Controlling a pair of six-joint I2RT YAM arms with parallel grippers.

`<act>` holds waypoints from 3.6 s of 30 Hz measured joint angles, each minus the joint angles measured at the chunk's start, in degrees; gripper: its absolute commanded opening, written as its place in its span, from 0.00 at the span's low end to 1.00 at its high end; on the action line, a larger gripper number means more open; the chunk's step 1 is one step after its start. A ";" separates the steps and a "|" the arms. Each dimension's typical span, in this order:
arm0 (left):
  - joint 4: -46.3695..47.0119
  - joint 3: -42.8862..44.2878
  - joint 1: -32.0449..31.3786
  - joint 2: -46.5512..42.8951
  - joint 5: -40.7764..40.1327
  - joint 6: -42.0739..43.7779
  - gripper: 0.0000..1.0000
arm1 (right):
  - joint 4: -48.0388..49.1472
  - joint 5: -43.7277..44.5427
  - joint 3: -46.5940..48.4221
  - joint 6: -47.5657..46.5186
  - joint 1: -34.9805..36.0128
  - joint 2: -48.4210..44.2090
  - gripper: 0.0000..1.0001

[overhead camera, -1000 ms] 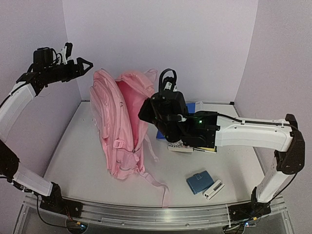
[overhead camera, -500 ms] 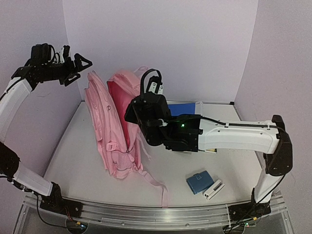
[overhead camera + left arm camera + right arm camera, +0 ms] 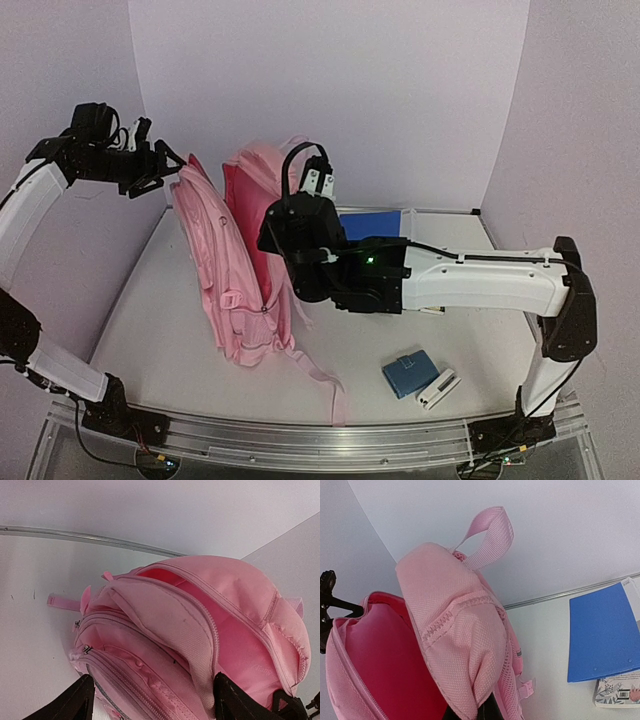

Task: Pack the student bag
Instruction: Adjust the student bag at the center of the board, then pick up the files from the center of the board.

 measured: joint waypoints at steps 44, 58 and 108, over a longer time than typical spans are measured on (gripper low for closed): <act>9.43 0.44 0.02 3.46 7.66 5.40 0.00 | -5.89 -35.11 -14.90 -0.32 -18.46 -21.54 0.98; 10.06 0.39 0.02 3.73 7.13 6.80 0.00 | -10.39 -46.29 -13.43 -5.14 -46.17 -16.54 0.98; 12.50 -4.60 0.13 -0.44 4.15 3.04 0.00 | -6.97 -82.24 14.32 -2.62 -66.51 30.48 0.00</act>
